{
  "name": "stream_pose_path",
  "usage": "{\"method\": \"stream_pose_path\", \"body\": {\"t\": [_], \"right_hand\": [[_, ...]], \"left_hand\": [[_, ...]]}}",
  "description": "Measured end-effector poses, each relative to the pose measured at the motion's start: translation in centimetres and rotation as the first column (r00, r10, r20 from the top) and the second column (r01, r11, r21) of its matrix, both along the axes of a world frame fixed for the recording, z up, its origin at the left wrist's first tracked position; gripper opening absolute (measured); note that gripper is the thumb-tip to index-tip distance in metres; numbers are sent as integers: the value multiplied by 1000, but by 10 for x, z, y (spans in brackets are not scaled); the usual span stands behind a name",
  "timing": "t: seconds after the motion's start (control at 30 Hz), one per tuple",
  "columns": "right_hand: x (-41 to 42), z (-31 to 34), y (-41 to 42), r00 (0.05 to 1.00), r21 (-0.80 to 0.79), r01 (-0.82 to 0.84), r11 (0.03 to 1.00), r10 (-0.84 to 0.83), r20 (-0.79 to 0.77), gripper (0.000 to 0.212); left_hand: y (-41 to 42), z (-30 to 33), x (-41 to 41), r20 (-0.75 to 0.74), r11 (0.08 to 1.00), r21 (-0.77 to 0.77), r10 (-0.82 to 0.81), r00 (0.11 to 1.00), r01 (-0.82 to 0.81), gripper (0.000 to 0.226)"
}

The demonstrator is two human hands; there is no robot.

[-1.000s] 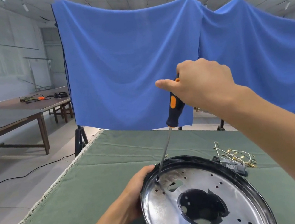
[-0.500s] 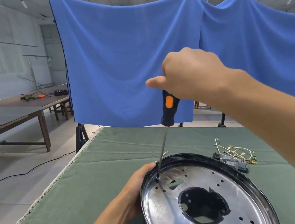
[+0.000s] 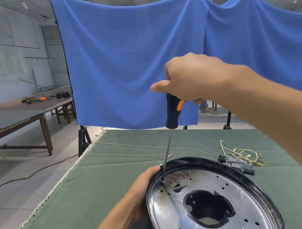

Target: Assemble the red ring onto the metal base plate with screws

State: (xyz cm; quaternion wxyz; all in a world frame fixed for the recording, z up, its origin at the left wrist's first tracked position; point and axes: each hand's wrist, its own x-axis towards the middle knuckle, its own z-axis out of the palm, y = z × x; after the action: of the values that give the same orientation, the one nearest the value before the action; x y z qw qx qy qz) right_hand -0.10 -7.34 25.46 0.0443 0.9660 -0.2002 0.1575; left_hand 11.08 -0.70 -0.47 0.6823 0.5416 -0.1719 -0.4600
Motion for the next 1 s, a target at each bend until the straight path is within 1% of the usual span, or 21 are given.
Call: {"method": "stream_pose_path", "body": {"t": [0.07, 0.1, 0.13, 0.17, 0.2, 0.3, 0.33, 0.4, 0.43, 0.5, 0.53, 0.57, 0.63, 0.73, 0.77, 0.8, 0.83, 0.87, 0.9, 0.97, 1.0], "right_hand": [[-1, 0, 2, 996, 143, -42, 989, 52, -70, 26], [-1, -1, 2, 997, 137, -47, 989, 55, -57, 20], [0, -1, 0, 999, 71, -32, 997, 32, -9, 22], [-1, -1, 0, 1000, -2, -7, 1000, 7, 29, 31], [-2, -2, -1, 999, -10, -1, 1000, 1, 34, 33], [-6, -2, 2, 996, 160, -74, 984, 82, -41, 21], [-5, -3, 1, 997, 125, -68, 990, 71, -18, 17], [-5, -4, 1, 998, -11, -5, 1000, 6, 59, 28], [-5, -5, 1, 999, 0, 6, 1000, -6, 49, 31], [-5, -6, 3, 999, 159, -45, 986, 48, -17, 22], [-5, -6, 3, 997, 187, -62, 980, 67, -21, 18], [-5, -6, 2, 998, 144, -62, 988, 61, 11, 18], [-7, -6, 3, 998, 20, -29, 999, 28, 58, 33], [-9, -5, 6, 994, 194, -95, 976, 104, -38, 22], [-10, -5, 6, 994, 183, -97, 978, 106, -38, 20], [-9, -6, 5, 997, 100, -70, 993, 71, -4, 23], [-9, -6, 5, 999, -7, -24, 1000, 25, 46, 32], [-10, -7, 4, 998, -64, 12, 998, -8, 68, 39], [-11, -7, 4, 999, -41, 14, 999, -12, 47, 40], [-13, -6, 3, 997, 154, -39, 987, 48, -56, 27], [-14, -6, 2, 995, 193, -62, 979, 75, -62, 24]], "left_hand": [[0, -1, 0, -7, 1000, -5, 14, 1000, -14, 35], [0, -1, 0, -3, 1000, 1, 27, 1000, -27, 35], [-1, -2, 0, -1, 999, 9, 45, 999, -45, 39], [-2, -3, 0, -7, 998, 14, 59, 998, -59, 46], [-3, -4, 0, -15, 998, 17, 67, 998, -67, 52], [-6, -6, 2, -25, 997, 10, 82, 996, -82, 58], [-7, -7, 3, -29, 996, 7, 84, 996, -84, 59], [-10, -10, 6, -28, 996, 10, 84, 996, -84, 61], [-10, -11, 7, -27, 996, 13, 84, 996, -84, 61], [-11, -13, 9, -33, 996, 8, 87, 996, -86, 62], [-11, -14, 11, -37, 996, 8, 89, 995, -89, 63], [-12, -15, 12, -37, 996, 14, 90, 995, -90, 64], [-14, -17, 14, -33, 995, 33, 96, 995, -95, 66], [-16, -19, 15, -18, 992, 48, 114, 993, -113, 69], [-15, -19, 15, -16, 992, 51, 118, 993, -117, 69], [-15, -18, 15, -13, 992, 55, 116, 993, -115, 70], [-14, -18, 15, -9, 992, 60, 110, 994, -110, 70], [-13, -17, 14, -7, 992, 65, 107, 994, -106, 70], [-13, -17, 14, -8, 992, 67, 104, 995, -104, 70], [-11, -16, 13, -13, 993, 56, 106, 994, -105, 68], [-11, -15, 13, -12, 993, 52, 105, 994, -104, 67]]}}
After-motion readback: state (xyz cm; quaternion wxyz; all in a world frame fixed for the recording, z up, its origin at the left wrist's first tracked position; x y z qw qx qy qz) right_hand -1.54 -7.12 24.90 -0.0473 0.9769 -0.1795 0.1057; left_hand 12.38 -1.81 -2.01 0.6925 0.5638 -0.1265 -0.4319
